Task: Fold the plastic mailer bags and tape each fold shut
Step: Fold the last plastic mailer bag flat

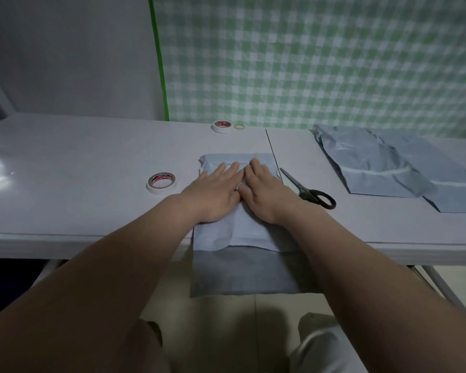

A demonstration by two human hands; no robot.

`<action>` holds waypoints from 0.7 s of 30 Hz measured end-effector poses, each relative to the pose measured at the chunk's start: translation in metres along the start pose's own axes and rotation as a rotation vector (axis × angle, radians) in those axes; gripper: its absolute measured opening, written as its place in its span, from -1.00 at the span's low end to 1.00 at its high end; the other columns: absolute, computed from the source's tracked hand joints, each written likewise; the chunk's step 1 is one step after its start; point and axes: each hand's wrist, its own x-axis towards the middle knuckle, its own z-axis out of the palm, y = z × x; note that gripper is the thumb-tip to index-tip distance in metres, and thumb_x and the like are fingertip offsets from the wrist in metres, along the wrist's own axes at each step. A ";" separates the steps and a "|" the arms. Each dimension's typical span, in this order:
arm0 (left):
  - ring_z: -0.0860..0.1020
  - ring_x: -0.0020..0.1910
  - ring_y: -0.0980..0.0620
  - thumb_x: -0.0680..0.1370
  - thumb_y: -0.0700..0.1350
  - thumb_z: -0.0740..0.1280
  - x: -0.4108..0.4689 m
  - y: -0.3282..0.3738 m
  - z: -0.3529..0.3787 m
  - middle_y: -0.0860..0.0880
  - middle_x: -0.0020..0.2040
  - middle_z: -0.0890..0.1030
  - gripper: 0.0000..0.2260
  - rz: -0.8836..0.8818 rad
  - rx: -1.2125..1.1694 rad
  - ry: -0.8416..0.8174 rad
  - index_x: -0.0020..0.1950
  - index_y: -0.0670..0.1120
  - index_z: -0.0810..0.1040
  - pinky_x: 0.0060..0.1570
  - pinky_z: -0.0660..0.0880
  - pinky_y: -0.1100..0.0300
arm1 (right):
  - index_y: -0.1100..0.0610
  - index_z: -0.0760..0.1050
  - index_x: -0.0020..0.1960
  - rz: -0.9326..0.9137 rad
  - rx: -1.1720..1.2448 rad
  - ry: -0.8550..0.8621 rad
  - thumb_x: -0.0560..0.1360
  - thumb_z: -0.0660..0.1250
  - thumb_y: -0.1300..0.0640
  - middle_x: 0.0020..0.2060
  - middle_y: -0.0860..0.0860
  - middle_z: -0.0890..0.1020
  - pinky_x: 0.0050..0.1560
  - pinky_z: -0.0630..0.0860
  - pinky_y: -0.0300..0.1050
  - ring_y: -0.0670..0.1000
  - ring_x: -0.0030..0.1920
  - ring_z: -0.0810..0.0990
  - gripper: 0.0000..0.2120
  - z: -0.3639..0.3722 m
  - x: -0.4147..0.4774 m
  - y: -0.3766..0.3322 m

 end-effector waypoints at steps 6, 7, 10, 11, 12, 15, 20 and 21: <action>-0.18 0.54 0.02 0.66 0.09 -0.14 0.017 -0.009 -0.002 0.05 0.57 -0.20 -0.52 -0.031 0.055 -0.017 0.56 0.05 -0.19 0.49 -0.13 -0.08 | 0.16 -0.17 0.56 0.036 -0.083 -0.016 0.65 -0.15 -0.10 0.54 0.07 -0.20 0.48 -0.17 0.03 0.06 0.54 -0.19 -0.42 -0.001 0.006 0.005; -0.15 0.54 0.01 0.66 0.09 -0.14 0.018 -0.009 -0.003 0.04 0.57 -0.17 -0.52 -0.030 0.077 -0.008 0.56 0.05 -0.17 0.49 -0.11 -0.08 | 0.17 -0.16 0.56 0.030 -0.086 -0.008 0.65 -0.15 -0.09 0.54 0.08 -0.19 0.49 -0.17 0.02 0.06 0.54 -0.18 -0.42 0.000 0.006 0.005; 0.16 0.49 -0.11 0.66 0.03 -0.07 0.017 -0.006 -0.002 -0.05 0.53 0.17 -0.57 0.015 0.205 0.139 0.53 0.00 0.13 0.45 0.07 -0.05 | 0.20 -0.05 0.55 -0.015 -0.110 0.049 0.66 -0.14 -0.05 0.55 0.12 -0.06 0.48 -0.16 -0.05 0.05 0.54 -0.08 -0.46 0.001 0.002 0.004; 0.27 0.42 -0.14 0.65 0.00 -0.03 0.016 -0.005 -0.002 -0.06 0.45 0.32 -0.61 0.035 0.173 0.196 0.46 -0.03 0.27 0.40 0.18 -0.02 | 0.20 0.00 0.54 -0.038 -0.120 0.075 0.66 -0.13 -0.03 0.54 0.12 0.00 0.47 -0.15 -0.07 0.05 0.54 -0.04 -0.48 0.001 0.000 0.004; 0.33 0.37 -0.14 0.64 -0.03 0.02 0.015 -0.006 -0.003 -0.06 0.39 0.40 -0.64 0.049 0.098 0.223 0.39 -0.05 0.36 0.34 0.27 0.01 | 0.20 0.03 0.54 -0.057 -0.115 0.083 0.66 -0.11 -0.01 0.54 0.13 0.04 0.47 -0.14 -0.08 0.06 0.53 -0.01 -0.50 0.000 -0.001 0.004; 0.20 0.49 -0.03 0.63 -0.05 0.12 0.016 -0.012 -0.002 -0.05 0.49 0.28 -0.60 0.068 -0.104 0.195 0.47 -0.06 0.29 0.39 0.23 0.08 | 0.19 -0.01 0.54 -0.065 -0.067 0.036 0.66 -0.07 0.02 0.54 0.12 0.01 0.47 -0.13 -0.11 0.05 0.54 -0.04 -0.50 -0.002 -0.001 0.003; 0.03 0.54 0.02 0.64 0.12 0.02 0.009 -0.015 -0.001 0.06 0.57 0.00 -0.50 -0.026 -0.015 0.090 0.56 0.03 0.04 0.45 0.12 0.05 | 0.22 0.14 0.49 0.000 -0.058 0.058 0.65 -0.04 0.00 0.52 0.13 0.11 0.45 0.01 -0.07 0.12 0.51 0.08 -0.52 0.002 0.004 0.004; 0.00 0.54 0.02 0.64 0.14 -0.02 0.006 -0.014 -0.003 0.06 0.57 -0.04 -0.49 -0.039 0.005 0.071 0.56 0.04 0.00 0.45 0.10 0.05 | 0.23 0.22 0.43 0.019 -0.056 0.079 0.64 -0.03 0.00 0.49 0.15 0.20 0.44 0.06 -0.05 0.14 0.49 0.14 -0.54 0.004 0.004 0.004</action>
